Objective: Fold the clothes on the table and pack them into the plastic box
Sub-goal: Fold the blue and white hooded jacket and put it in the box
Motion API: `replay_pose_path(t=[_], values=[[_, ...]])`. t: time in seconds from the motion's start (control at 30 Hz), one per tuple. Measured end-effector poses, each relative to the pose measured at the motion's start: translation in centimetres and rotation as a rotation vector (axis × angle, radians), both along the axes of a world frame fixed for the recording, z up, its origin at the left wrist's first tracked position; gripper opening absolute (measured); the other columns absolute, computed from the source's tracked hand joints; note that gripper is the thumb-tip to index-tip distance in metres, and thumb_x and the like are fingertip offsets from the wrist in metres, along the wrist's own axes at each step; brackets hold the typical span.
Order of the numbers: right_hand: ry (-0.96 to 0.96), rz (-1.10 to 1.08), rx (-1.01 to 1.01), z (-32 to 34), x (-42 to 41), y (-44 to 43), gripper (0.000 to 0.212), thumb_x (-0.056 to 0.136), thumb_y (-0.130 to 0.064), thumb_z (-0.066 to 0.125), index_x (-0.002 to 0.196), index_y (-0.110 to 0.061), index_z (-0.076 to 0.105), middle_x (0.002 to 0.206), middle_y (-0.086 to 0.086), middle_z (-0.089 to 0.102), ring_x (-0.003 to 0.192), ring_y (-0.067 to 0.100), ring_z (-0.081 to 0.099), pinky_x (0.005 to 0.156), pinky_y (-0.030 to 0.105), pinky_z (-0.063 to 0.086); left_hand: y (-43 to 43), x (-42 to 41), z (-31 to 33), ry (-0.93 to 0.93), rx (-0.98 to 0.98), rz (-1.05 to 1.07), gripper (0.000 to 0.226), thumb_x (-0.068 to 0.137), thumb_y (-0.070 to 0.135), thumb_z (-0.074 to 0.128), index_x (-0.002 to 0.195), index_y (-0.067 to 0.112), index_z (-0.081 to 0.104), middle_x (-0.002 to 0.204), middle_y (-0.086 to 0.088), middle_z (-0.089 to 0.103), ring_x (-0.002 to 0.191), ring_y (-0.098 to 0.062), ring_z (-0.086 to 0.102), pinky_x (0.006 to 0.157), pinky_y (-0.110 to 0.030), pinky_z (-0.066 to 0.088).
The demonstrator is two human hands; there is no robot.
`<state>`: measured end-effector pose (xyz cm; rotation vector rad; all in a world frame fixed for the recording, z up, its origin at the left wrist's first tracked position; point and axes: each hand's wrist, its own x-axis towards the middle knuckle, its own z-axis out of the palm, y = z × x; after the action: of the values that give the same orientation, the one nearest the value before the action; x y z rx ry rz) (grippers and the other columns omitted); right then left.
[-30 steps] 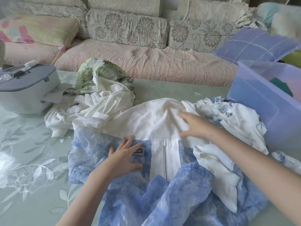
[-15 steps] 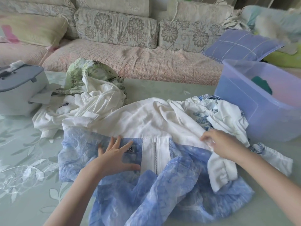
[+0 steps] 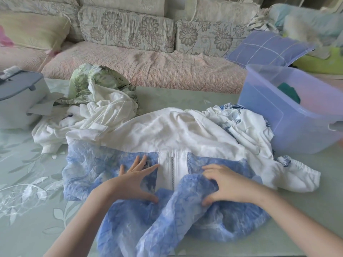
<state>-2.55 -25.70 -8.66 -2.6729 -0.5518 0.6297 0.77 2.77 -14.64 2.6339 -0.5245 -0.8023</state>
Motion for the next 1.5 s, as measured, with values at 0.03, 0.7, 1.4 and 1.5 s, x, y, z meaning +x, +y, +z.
replay_pose_path(t=[0.03,0.7,1.4,1.5], values=[[-0.001,-0.022,0.082,0.1,-0.4,0.2,0.047,0.072,-0.049,0.076,0.107,-0.02,0.066,0.127,-0.014,0.052,0.118,-0.009,0.039,0.1,0.018,0.031,0.0,-0.1,0.0,-0.003,0.001,-0.002,0.113,0.055,0.08,0.059,0.144,0.052,-0.005,0.151,0.007,-0.033,0.133,-0.009,-0.038,0.111,-0.053,-0.019],[-0.031,0.012,-0.019,-2.3,-1.5,3.0,0.057,0.075,-0.058,0.068,0.124,-0.035,0.052,0.116,-0.022,0.039,0.112,-0.002,0.04,0.093,0.029,0.041,1.0,-1.1,-1.0,-0.071,-0.012,0.021,0.117,0.05,0.086,0.05,0.146,0.048,-0.007,0.148,0.01,-0.035,0.133,-0.009,-0.037,0.11,-0.051,-0.023],[-0.145,0.253,0.015,-3.9,11.3,10.4,0.079,0.09,-0.013,0.061,0.149,-0.041,0.017,0.158,-0.016,0.011,0.146,0.006,0.004,0.117,0.039,0.02,-5.6,-6.2,3.4,-0.456,-0.06,0.208,0.038,0.095,0.041,0.045,0.131,0.027,0.047,0.134,0.006,0.05,0.118,-0.016,0.051,0.098,-0.028,0.04],[-0.141,0.273,-0.027,-4.4,12.5,12.2,0.074,0.091,-0.023,0.062,0.148,-0.044,0.019,0.158,-0.005,0.018,0.146,0.013,0.008,0.115,0.04,0.023,-7.8,-8.1,1.9,-0.321,-0.009,0.045,0.093,0.067,0.08,0.028,0.146,0.032,0.023,0.152,0.002,0.023,0.14,-0.019,0.023,0.112,-0.042,0.025]])
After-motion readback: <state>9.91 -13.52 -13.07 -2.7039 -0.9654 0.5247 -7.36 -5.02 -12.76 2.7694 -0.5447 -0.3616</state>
